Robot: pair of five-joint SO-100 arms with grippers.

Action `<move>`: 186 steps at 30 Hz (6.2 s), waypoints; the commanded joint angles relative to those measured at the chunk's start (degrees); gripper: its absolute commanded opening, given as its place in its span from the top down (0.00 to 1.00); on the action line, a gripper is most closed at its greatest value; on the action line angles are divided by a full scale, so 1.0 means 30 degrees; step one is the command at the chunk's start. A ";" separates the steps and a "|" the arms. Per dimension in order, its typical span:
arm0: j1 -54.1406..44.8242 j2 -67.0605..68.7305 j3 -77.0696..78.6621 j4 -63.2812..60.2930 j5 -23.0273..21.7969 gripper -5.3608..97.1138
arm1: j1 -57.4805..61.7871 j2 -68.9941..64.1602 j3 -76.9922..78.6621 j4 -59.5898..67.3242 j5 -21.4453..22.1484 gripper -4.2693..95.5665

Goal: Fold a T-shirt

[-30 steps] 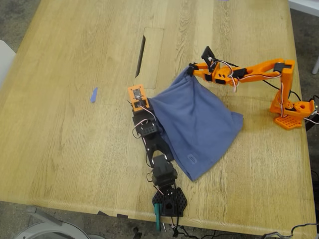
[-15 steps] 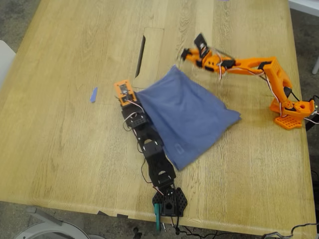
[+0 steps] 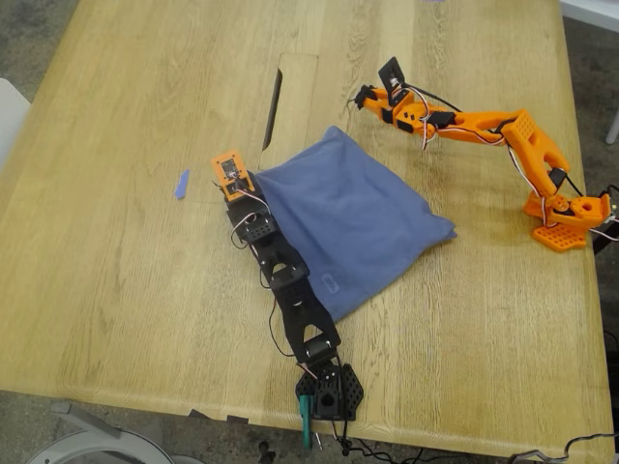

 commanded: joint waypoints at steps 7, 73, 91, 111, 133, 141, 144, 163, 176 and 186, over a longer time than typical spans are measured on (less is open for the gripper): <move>-0.1201 0.0029 -0.4160 -0.0996 -0.0234 0.95 | -0.0762 0.0146 -0.1611 -0.0088 0.0088 0.89; -0.0703 -0.0117 -0.3955 0.0088 0.0059 0.95 | -0.2402 -0.1699 -1.3799 2.1328 0.6445 0.44; -0.0264 0.0117 -0.3457 0.0176 0.0117 0.95 | -0.2520 -0.2988 -1.1396 1.5762 0.4541 0.44; 0.0293 0.0557 -0.2842 0.0234 0.0176 0.95 | -0.3076 -0.6855 -1.1865 1.1689 0.4951 0.44; 0.0850 0.1875 -0.1025 0.0293 0.0205 0.95 | -0.3252 -0.9932 -1.1836 1.0869 0.5244 0.92; 0.1055 0.2490 0.0117 0.0234 0.0234 0.95 | -0.2783 -0.9902 -1.3125 1.2451 0.4600 0.96; 0.1172 0.2900 0.0645 0.0205 0.0293 0.95 | -0.2578 -0.9756 -1.3594 1.2803 0.4570 0.96; 0.1465 0.7705 0.5127 0.1465 0.0791 0.95 | -0.2373 -0.5889 -1.5176 1.4854 0.3867 0.96; 0.1494 1.0225 0.7676 0.1582 0.0791 0.95 | -0.2754 -0.2871 -1.5791 1.7900 0.3311 0.96; 0.1465 1.3242 0.9053 0.3750 0.0820 0.95 | -0.3223 -0.0029 -1.6494 2.2148 0.3135 0.96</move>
